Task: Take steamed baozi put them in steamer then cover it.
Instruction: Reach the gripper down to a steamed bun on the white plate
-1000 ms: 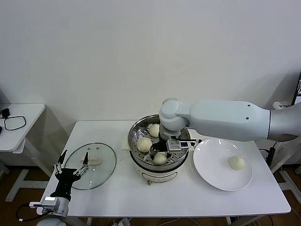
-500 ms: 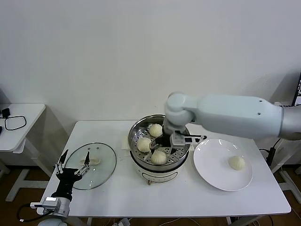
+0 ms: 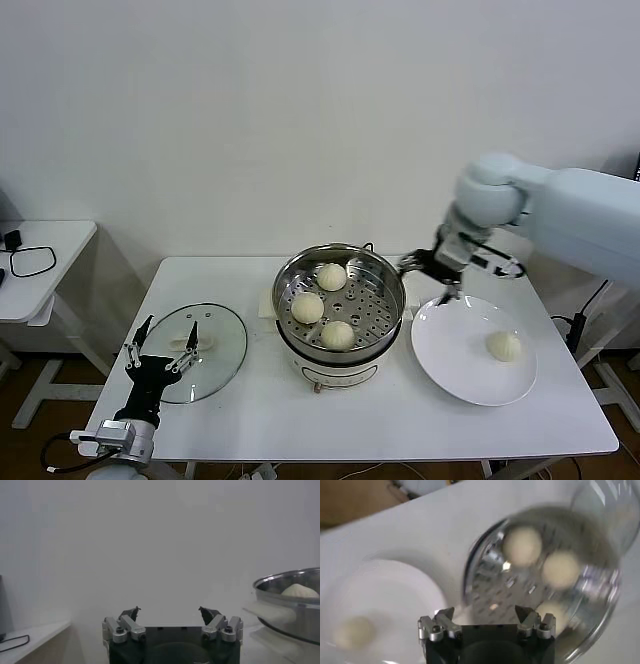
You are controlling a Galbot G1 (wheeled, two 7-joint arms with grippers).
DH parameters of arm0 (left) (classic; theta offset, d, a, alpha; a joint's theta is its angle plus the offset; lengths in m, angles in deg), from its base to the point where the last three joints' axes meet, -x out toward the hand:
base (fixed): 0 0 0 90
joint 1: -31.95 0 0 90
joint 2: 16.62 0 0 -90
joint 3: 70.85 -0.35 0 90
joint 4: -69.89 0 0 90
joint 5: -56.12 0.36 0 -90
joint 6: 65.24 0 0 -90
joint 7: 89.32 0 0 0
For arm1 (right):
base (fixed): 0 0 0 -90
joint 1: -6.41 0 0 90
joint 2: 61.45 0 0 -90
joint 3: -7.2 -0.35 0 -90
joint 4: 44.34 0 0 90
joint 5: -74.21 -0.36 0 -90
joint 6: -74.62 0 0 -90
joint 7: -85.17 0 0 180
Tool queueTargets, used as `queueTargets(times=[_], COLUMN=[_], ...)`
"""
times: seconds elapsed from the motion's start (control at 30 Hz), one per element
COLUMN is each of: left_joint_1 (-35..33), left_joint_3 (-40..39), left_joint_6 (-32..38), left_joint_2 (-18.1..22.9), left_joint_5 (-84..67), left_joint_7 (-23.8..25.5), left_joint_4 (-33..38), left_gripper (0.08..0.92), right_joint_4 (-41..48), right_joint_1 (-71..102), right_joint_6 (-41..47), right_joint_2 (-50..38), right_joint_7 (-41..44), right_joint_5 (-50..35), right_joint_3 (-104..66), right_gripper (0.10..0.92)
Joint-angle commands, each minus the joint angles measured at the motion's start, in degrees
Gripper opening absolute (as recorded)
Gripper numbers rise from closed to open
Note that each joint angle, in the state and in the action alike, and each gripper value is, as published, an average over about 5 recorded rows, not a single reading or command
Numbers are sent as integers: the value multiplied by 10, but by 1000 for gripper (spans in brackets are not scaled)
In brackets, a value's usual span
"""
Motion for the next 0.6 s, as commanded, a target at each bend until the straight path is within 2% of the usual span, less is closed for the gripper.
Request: queueTargets(times=[0.03,0.27,0.6], left_joint_1=[-1,-1,2], left_joint_3=[-11,-16,-16], left_joint_6=[1,2,2], left_joint_2=[2,4,4], left_joint_5=[4,8,10], left_joint_7=[-2,-3,-5], left_joint_4=[5,1,-2], left_gripper=[823,823,823], right_joint_4=[115,225,280], right_joint_1=[161,334,418], right_joint_6=[176,178,165], right_joint_2=[-118,-84,-33], right_joint_7=[55,49,24], right_joint_5=[42,132,175], right_joint_3=[-120,-294,-378], right_gripper=[823,823,823])
